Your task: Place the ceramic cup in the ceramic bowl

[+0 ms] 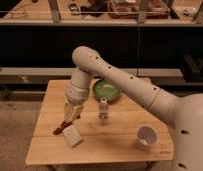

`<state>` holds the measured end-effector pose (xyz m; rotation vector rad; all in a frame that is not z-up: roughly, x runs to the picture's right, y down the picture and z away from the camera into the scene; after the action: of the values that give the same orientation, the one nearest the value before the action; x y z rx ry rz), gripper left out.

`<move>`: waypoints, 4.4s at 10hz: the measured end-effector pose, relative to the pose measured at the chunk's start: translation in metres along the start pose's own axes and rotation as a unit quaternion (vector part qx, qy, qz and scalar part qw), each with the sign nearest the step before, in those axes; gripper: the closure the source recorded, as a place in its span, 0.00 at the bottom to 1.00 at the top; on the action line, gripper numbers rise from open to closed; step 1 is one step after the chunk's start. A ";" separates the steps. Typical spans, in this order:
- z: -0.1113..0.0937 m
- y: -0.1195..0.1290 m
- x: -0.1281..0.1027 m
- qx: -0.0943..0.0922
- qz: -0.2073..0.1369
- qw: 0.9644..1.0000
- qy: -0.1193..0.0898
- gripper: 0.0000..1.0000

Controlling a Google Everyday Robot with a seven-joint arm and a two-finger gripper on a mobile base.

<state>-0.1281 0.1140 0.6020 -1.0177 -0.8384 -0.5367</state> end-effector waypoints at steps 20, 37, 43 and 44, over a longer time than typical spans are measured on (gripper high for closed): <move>-0.168 0.178 0.179 0.319 0.272 0.885 0.203 0.96; -0.140 0.265 0.257 0.239 0.431 0.854 0.164 0.90; -0.113 0.266 0.263 0.268 0.438 0.841 0.169 0.42; -0.113 0.265 0.262 0.268 0.437 0.842 0.169 0.42</move>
<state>0.2590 0.1266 0.6475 -0.6479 -0.1177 0.3015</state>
